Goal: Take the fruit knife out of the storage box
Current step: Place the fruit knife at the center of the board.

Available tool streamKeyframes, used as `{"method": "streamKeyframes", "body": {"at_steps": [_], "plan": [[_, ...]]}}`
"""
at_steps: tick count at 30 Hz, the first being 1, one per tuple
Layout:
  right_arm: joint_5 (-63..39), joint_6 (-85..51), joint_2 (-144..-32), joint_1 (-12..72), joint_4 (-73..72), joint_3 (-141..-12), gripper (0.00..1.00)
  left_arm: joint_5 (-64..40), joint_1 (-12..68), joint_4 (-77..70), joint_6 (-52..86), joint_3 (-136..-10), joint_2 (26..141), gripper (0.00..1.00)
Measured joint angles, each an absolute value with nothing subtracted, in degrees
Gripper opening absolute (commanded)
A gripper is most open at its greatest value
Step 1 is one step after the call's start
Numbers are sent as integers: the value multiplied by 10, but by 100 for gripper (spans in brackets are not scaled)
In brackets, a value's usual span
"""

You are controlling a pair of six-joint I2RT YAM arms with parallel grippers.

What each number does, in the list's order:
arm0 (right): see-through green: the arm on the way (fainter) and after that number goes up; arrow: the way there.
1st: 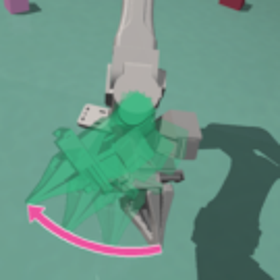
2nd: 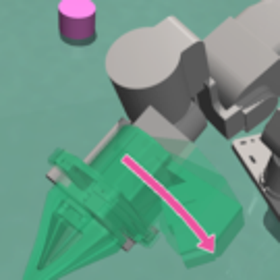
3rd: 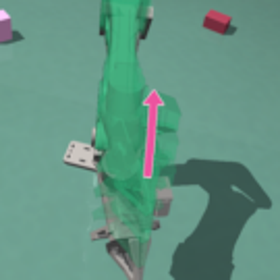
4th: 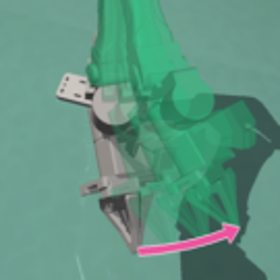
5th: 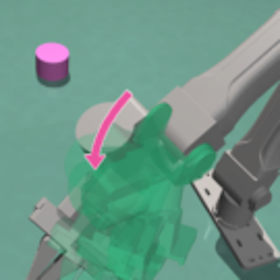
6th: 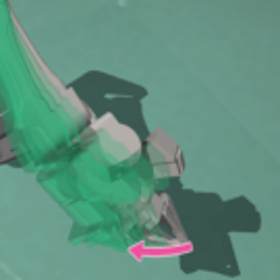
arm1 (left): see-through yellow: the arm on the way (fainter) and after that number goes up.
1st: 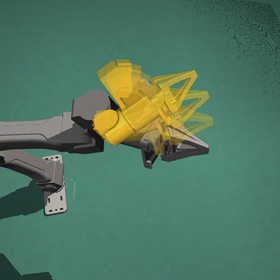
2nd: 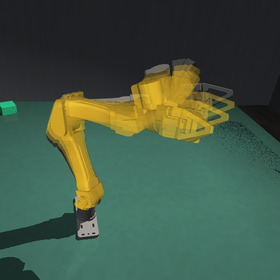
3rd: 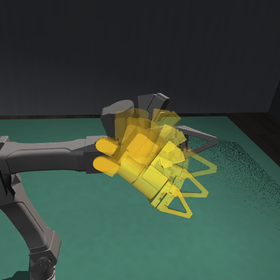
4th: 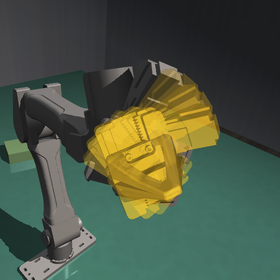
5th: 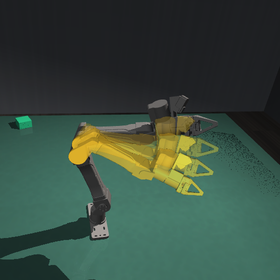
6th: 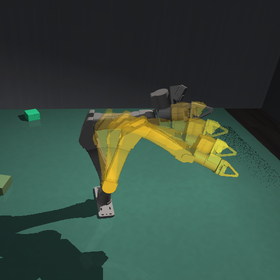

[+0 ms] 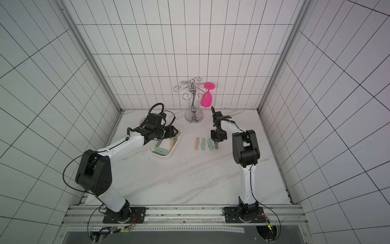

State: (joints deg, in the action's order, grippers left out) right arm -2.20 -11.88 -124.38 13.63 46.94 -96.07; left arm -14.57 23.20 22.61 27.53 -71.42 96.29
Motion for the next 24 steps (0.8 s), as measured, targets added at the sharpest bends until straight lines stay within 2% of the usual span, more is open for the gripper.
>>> {"method": "streamKeyframes", "body": {"at_steps": [6,14,24], "plan": [[-10,-102,-1243,140,472,-961,21,-145,232,231,274,-712,963,61],[-15,-100,-1244,140,482,-960,41,-126,231,243,274,-710,963,62],[-27,-109,-1241,140,491,-960,51,-95,230,258,281,-710,969,62]]}}
